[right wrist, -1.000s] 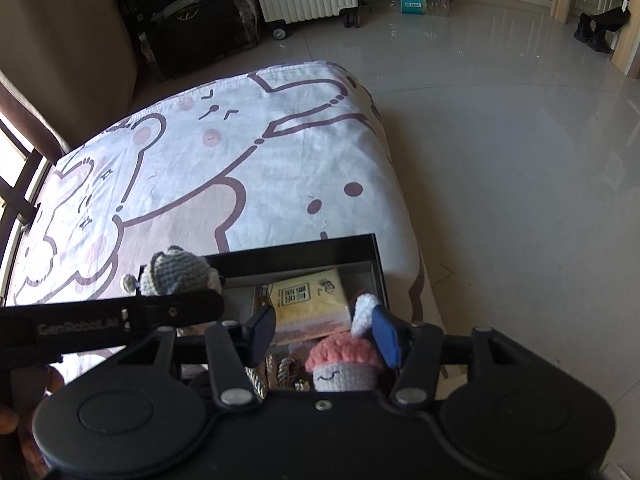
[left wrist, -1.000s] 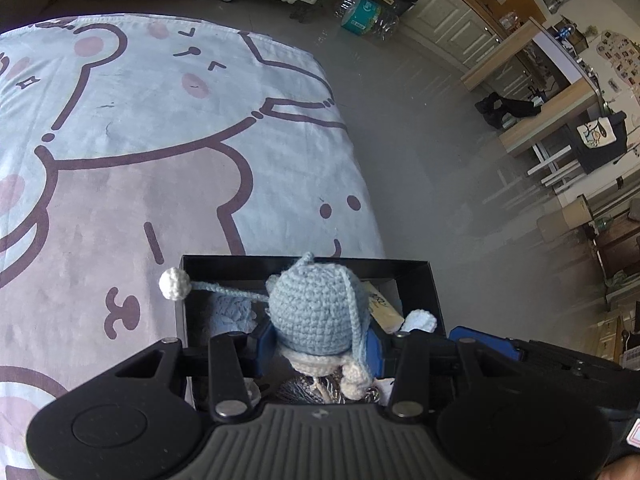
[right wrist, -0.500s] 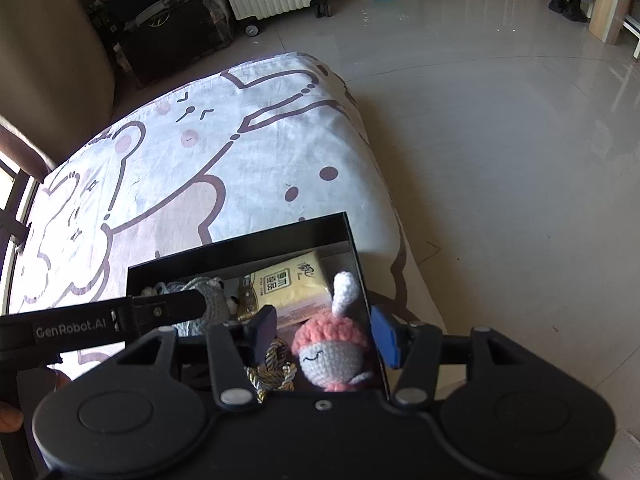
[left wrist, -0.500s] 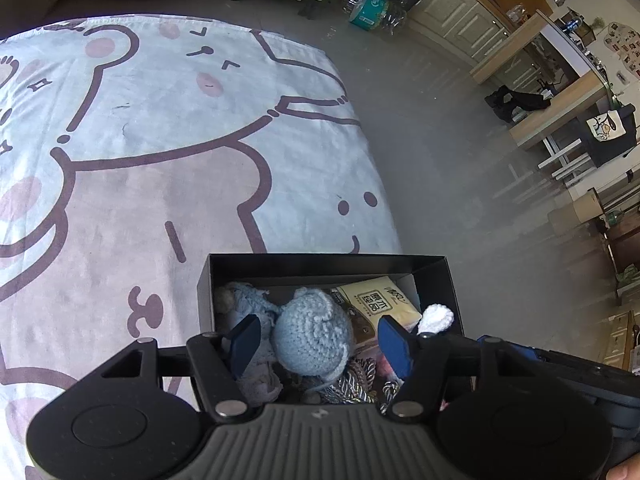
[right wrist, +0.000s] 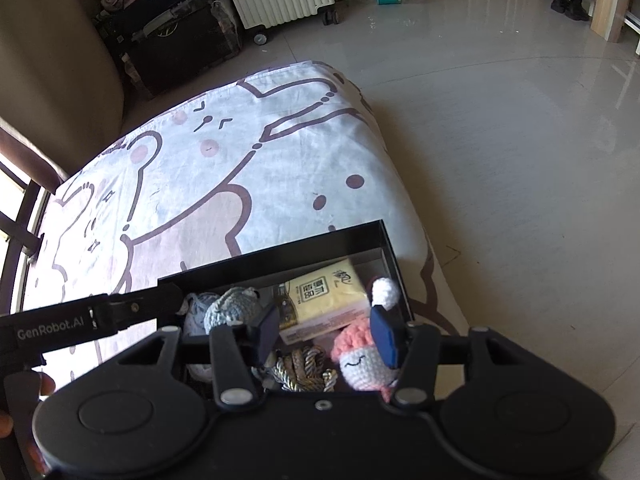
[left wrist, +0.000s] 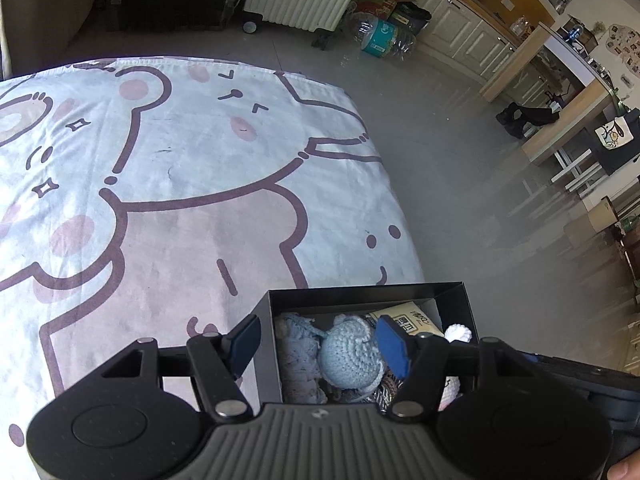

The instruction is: Organize objects

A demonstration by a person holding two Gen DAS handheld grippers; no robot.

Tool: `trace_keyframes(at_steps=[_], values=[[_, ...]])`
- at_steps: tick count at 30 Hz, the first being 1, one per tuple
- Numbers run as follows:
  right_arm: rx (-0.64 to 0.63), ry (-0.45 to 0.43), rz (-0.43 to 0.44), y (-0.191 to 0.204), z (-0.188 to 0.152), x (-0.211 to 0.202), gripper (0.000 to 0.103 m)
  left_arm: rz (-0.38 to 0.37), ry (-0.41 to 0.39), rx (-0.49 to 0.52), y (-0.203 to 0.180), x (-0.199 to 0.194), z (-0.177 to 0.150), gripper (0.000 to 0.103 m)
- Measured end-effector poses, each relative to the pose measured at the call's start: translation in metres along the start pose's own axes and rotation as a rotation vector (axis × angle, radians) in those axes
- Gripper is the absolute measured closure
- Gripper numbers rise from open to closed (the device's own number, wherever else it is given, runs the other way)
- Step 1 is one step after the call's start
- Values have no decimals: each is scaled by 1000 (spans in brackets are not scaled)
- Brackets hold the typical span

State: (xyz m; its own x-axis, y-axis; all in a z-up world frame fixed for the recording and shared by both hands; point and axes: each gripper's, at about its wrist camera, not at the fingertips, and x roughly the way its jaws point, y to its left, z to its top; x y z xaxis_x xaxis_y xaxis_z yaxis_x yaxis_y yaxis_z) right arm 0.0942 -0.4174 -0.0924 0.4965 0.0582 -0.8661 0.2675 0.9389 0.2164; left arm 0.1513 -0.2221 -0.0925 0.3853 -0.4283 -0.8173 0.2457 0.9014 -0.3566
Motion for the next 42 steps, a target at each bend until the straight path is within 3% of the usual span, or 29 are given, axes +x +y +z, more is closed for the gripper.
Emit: trace_keyframes(at_steps=[7, 15, 24, 32, 42], values=[[12, -35, -46, 8, -1, -21, 51, 50, -5, 68, -3, -19, -3, 38], [21, -102, -71, 13, -13, -61, 50, 87, -41, 92, -3, -55, -7, 22], [8, -115, -117, 17, -39, -86, 45, 170, -48, 135, 1, -85, -18, 13], [4, -119, -141, 17, -58, -98, 38, 178, -41, 171, -5, -100, -36, 9], [5, -119, -201, 15, -71, -109, 18, 237, -36, 196, -9, -109, -49, 0]])
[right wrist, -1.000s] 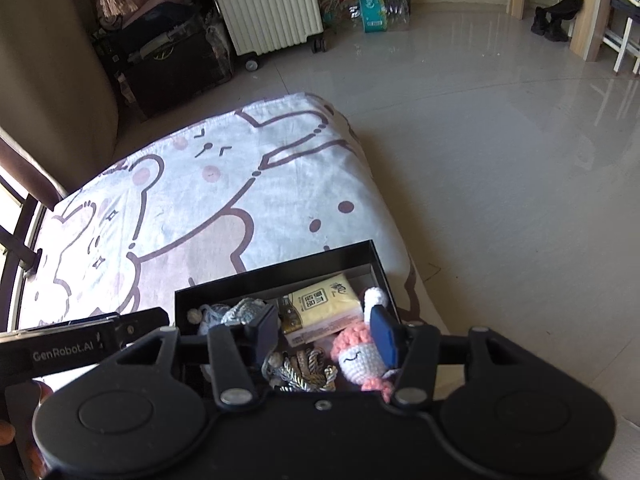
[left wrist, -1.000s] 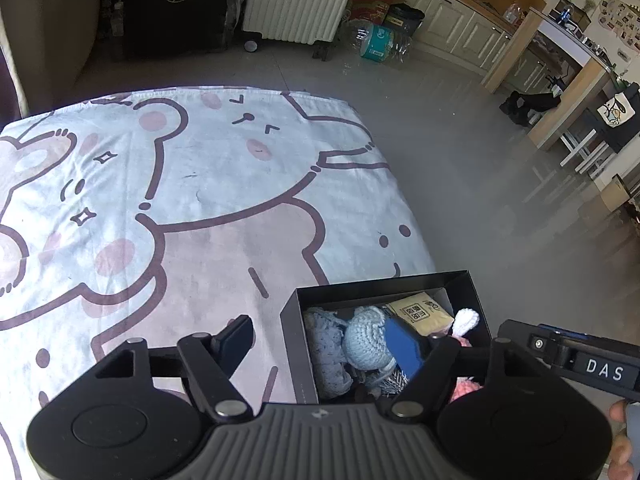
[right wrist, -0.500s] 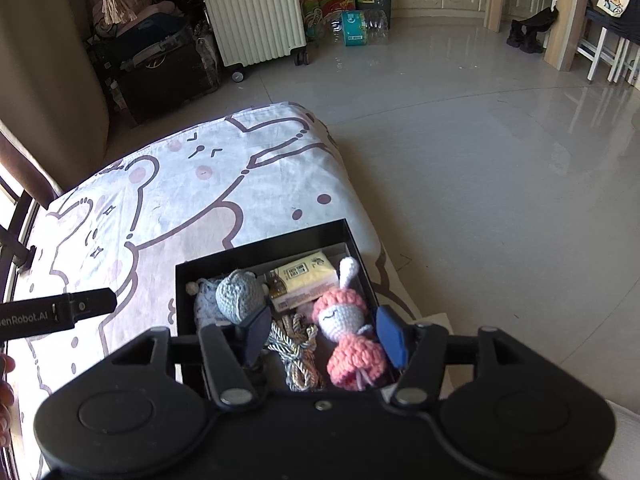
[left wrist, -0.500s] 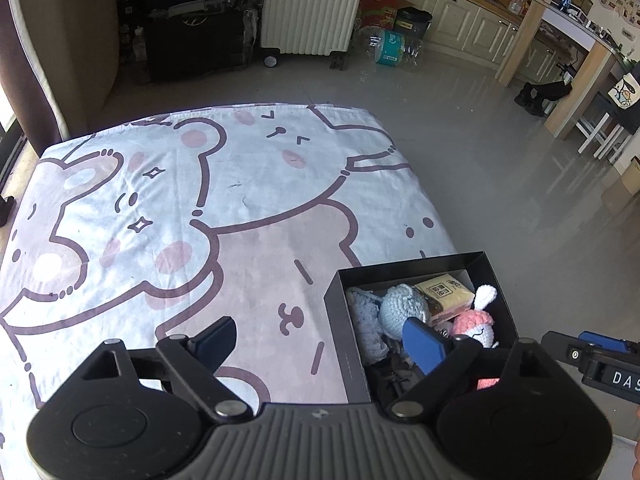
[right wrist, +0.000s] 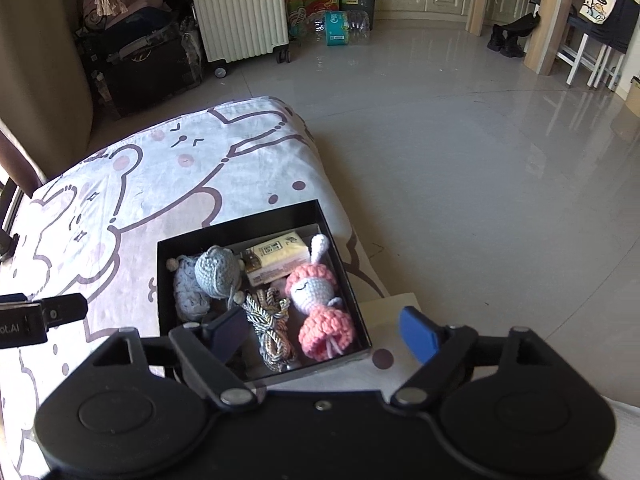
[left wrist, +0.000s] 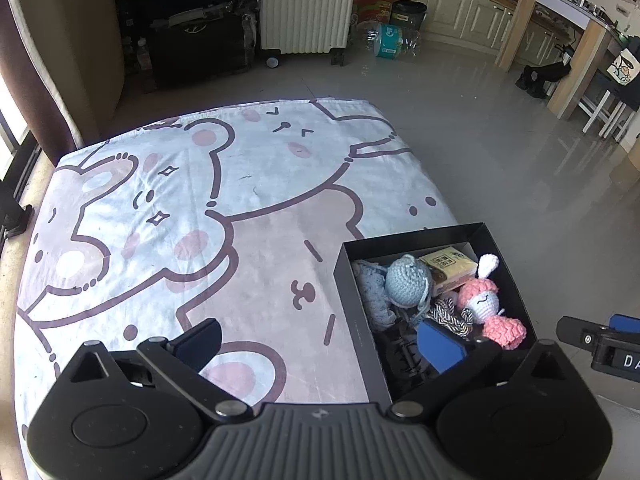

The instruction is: Organize objects

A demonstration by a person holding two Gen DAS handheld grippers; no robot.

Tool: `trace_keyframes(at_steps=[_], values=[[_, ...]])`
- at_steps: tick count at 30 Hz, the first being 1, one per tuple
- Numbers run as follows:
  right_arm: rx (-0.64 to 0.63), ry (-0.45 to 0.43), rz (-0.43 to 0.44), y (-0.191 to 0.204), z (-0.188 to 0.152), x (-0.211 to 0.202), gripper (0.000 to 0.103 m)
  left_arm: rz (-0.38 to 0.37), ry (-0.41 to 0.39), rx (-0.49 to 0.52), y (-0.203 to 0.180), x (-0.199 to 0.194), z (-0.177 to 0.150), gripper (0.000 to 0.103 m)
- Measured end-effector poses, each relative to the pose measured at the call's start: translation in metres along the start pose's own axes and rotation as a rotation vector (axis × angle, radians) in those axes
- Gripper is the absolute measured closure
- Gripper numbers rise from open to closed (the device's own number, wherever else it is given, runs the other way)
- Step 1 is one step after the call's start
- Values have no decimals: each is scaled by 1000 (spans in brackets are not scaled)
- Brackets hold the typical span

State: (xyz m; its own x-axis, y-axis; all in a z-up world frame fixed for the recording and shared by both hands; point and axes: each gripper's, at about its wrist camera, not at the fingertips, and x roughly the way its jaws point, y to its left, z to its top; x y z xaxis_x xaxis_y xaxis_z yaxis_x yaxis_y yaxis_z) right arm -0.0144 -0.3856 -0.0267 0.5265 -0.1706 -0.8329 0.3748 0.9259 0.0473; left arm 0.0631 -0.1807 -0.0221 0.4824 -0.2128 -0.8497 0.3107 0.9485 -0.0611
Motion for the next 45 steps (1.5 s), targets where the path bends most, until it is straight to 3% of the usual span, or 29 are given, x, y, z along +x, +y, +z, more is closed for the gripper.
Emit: trace_keyframes(at_steps=[7, 17, 45], values=[[-11, -2, -24, 0, -2, -3, 0, 29, 21, 9, 2, 3, -5, 0], [-38, 15, -69, 2, -4, 1, 0, 28, 47, 4, 4, 11, -3, 0], [-49, 32, -81, 3, -6, 4, 0, 32, 68, 42, 0, 15, -3, 0]])
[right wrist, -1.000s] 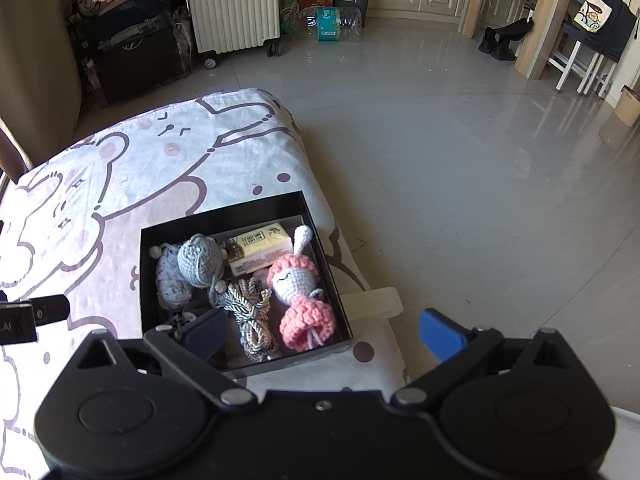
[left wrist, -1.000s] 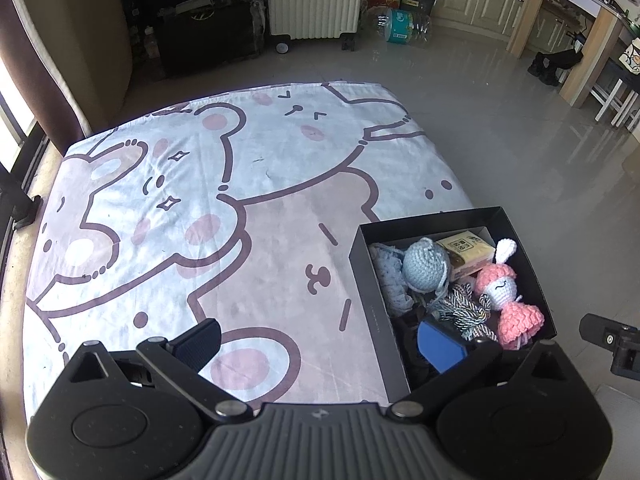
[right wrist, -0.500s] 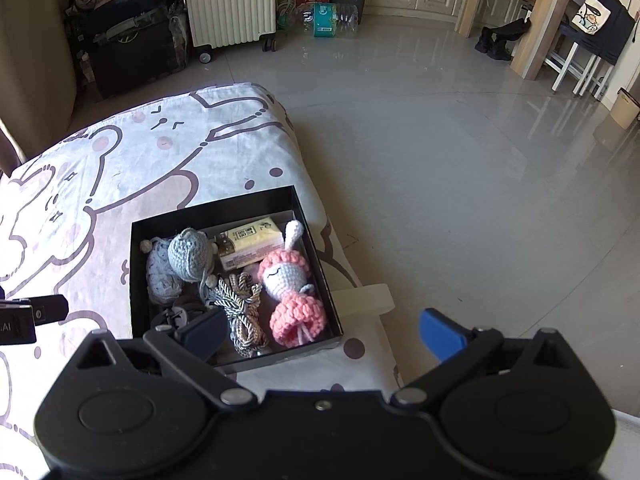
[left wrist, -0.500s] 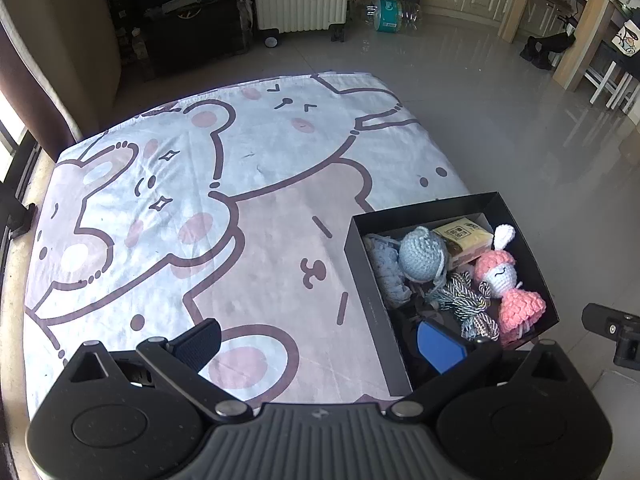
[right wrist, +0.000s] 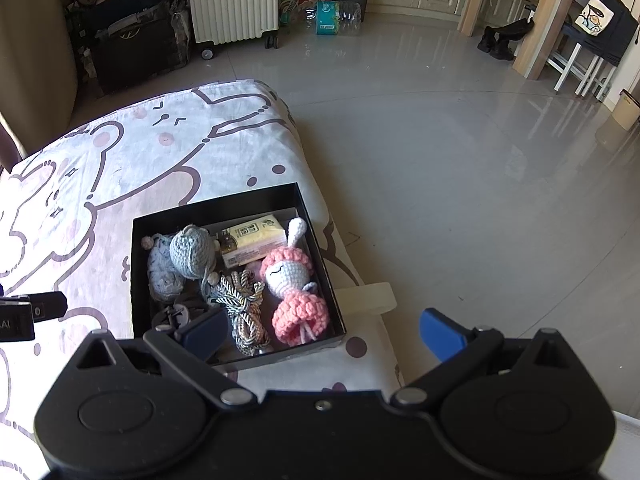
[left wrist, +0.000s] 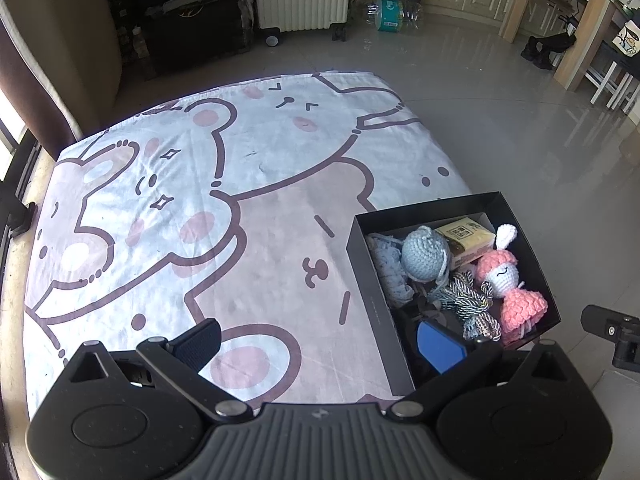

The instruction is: Organize objects

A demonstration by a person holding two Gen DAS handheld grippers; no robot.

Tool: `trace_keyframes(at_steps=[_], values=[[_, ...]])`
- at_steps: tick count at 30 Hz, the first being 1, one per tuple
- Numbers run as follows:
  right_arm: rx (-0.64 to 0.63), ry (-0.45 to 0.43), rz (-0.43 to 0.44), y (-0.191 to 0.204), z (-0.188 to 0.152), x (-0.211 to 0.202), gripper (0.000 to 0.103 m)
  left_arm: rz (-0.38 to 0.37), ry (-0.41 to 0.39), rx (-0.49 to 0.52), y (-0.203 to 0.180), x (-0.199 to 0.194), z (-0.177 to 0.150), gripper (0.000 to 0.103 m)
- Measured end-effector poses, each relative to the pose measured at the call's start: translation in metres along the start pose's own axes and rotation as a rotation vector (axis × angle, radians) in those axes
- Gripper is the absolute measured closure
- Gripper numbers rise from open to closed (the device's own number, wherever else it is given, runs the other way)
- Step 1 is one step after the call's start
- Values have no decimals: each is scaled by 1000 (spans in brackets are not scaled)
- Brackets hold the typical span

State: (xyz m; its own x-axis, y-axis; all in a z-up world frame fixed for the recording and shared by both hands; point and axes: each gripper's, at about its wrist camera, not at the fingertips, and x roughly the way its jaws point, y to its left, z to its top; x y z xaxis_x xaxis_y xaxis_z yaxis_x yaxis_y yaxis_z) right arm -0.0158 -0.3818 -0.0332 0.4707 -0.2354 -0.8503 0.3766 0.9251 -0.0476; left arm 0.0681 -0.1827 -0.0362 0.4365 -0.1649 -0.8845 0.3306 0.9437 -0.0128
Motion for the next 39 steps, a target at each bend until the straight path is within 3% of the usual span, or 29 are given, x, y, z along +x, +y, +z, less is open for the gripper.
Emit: trace_keyframes(at_steps=[39], values=[[-3, 3, -2, 0, 0, 0, 0, -9, 11, -2, -1, 4, -2, 0]])
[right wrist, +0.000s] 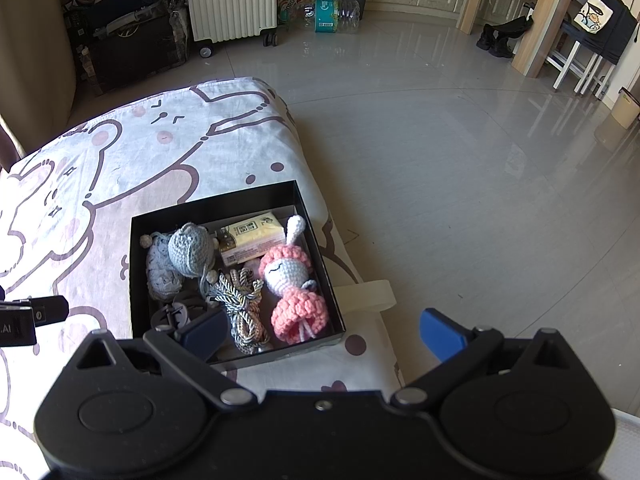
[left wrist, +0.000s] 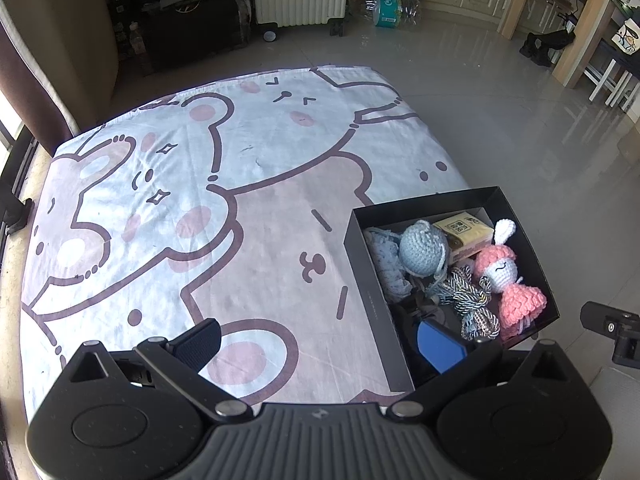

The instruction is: Organize objects

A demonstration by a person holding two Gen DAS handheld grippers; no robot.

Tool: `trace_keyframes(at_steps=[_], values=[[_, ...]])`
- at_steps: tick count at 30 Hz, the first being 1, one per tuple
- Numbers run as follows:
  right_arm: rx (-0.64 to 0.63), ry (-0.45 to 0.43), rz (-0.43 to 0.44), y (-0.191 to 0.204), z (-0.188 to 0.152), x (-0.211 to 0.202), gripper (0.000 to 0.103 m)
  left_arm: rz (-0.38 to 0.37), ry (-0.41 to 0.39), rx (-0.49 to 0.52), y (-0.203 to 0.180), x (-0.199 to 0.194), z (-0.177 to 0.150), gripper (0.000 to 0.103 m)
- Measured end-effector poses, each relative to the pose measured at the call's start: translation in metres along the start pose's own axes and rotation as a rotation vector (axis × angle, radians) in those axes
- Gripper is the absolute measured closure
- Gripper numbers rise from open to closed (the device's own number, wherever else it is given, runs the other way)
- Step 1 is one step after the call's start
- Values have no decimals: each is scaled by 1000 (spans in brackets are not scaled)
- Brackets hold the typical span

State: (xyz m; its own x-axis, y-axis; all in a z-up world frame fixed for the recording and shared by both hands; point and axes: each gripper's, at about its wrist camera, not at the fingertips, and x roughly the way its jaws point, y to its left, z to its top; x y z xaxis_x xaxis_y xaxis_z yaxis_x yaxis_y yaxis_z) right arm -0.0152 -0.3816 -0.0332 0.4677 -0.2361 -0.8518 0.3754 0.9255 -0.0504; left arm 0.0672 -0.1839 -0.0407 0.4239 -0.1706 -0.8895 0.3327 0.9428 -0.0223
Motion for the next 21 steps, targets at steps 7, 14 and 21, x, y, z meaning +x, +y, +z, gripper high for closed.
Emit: trace_keyframes(at_steps=[7, 14, 21], values=[[0, 0, 0, 0, 0, 0, 0, 0, 1, -1, 0, 0, 0, 0], [0, 1, 0, 0, -1, 0, 0, -4, 4, 2, -1, 1, -1, 0], [1, 1, 0, 0, 0, 0, 0, -4, 6, 3, -1, 1, -1, 0]])
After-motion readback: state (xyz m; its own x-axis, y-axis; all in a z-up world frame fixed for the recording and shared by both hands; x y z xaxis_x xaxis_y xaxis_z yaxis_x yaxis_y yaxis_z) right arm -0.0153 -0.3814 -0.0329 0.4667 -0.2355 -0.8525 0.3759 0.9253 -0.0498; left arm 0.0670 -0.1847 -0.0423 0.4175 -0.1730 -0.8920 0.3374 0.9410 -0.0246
